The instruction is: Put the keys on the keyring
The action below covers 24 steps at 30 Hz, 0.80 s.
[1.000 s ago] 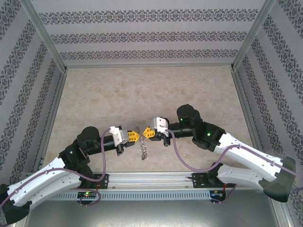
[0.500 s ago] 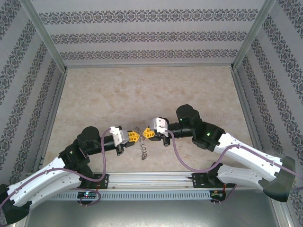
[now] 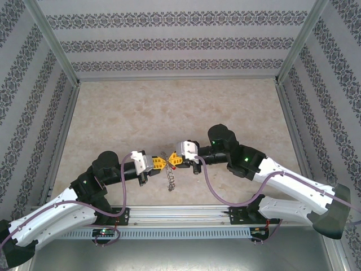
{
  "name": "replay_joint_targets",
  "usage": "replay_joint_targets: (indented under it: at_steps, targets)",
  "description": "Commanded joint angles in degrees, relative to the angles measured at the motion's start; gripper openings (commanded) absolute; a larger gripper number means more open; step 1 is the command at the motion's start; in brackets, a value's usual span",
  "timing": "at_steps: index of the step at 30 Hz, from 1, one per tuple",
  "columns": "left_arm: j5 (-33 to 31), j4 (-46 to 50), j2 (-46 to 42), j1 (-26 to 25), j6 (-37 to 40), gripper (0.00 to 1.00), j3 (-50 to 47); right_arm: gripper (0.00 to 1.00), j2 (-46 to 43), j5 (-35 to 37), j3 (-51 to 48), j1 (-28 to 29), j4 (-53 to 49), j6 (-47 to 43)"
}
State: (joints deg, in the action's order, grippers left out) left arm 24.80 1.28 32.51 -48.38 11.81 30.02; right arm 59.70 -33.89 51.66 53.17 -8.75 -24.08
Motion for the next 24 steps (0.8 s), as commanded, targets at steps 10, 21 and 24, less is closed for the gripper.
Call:
replay_joint_targets:
  at_steps: [10,21,24]
  targets:
    - [1.65,-4.32,-1.83,-0.66,0.83,0.0,1.29,0.0,0.67,2.34,0.46,0.71,-3.01,-1.92]
    - [1.66,-4.08,-2.02,-0.66,0.91,0.0,1.2,0.0,1.12,2.72,0.87,0.67,-3.54,-2.44]
    - [1.66,-4.12,-2.02,-0.66,1.01,0.0,1.25,0.0,1.23,2.86,0.86,0.71,-3.5,-2.54]
